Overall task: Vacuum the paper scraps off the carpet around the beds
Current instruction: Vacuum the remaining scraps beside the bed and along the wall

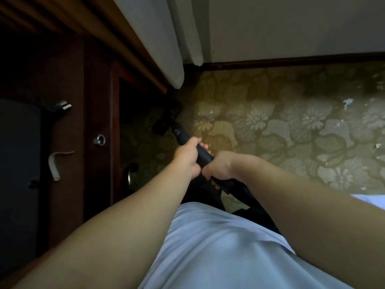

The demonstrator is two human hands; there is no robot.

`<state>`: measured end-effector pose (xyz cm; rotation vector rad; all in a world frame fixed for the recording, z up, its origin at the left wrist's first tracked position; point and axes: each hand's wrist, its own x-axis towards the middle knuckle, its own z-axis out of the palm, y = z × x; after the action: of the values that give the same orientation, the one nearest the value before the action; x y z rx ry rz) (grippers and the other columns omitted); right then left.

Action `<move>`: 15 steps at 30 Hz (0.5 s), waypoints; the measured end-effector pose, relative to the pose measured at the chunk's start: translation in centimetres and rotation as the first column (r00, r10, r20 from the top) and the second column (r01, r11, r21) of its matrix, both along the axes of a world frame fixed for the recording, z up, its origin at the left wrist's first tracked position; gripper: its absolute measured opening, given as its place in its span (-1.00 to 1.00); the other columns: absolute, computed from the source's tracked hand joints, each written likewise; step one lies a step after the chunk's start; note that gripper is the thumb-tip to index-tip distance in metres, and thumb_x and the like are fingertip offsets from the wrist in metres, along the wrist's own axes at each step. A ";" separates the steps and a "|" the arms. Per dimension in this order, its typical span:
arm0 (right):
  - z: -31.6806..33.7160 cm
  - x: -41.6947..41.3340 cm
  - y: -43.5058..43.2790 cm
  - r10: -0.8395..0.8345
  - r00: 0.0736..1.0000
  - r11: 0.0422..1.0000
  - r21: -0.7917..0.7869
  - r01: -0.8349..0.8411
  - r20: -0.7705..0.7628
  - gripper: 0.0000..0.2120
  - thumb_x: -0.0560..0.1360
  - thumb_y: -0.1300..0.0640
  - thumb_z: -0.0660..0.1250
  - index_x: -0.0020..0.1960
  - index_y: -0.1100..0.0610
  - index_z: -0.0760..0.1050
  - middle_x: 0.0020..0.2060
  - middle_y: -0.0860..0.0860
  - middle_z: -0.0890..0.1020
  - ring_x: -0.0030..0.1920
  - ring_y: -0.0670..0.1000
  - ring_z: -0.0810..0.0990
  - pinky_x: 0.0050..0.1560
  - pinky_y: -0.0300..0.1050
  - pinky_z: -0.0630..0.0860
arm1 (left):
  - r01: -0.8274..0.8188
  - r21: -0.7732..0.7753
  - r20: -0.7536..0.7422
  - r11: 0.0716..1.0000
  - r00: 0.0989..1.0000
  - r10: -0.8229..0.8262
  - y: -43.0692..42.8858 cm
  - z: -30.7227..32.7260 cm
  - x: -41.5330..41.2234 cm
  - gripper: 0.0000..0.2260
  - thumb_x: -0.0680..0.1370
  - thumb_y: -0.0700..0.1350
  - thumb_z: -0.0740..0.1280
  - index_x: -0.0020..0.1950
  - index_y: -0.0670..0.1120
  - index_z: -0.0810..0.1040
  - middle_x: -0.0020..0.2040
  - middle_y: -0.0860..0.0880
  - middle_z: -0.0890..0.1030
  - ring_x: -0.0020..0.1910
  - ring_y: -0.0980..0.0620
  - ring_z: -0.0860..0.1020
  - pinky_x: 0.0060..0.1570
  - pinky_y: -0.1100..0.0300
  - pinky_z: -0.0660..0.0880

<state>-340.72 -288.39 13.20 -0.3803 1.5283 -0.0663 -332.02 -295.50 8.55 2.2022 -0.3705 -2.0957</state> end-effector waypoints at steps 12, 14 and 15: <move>3.4 -3.6 22.4 -0.063 0.996 0.998 0.018 0.064 -0.064 -0.89 0.48 0.19 0.42 -0.08 0.25 0.59 -0.21 0.19 0.71 -0.26 0.16 0.65 -0.18 -0.05 0.65 | 0.112 0.110 -0.086 0.988 0.991 -0.103 21.4 3.1 -4.4 -0.86 0.63 -0.17 0.33 -0.08 -0.21 0.49 -0.23 -0.11 0.52 -0.27 -0.03 0.53 -0.31 0.04 0.52; 4.2 -4.3 26.7 -0.132 0.990 0.990 0.038 0.134 -0.049 -0.91 0.53 0.23 0.39 -0.09 0.25 0.53 -0.32 0.15 0.64 -0.34 0.13 0.62 -0.32 -0.12 0.60 | 0.155 0.126 -0.102 0.980 0.985 -0.142 25.5 3.8 -5.3 -0.84 0.63 -0.16 0.32 -0.10 -0.21 0.48 -0.25 -0.11 0.52 -0.28 -0.02 0.52 -0.26 0.03 0.53; 4.5 -4.7 28.7 -0.166 0.985 0.984 0.054 0.168 -0.042 -0.91 0.53 0.23 0.39 -0.08 0.26 0.52 -0.34 0.15 0.63 -0.34 0.14 0.62 -0.31 -0.11 0.60 | 0.181 0.128 -0.116 0.975 0.979 -0.167 27.4 4.0 -5.8 -0.84 0.63 -0.16 0.32 -0.10 -0.21 0.48 -0.26 -0.11 0.52 -0.29 -0.02 0.52 -0.21 0.01 0.55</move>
<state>-345.42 -259.68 17.71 -0.2076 1.5937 -0.1470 -337.85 -268.09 12.58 2.1932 -0.4383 -2.3853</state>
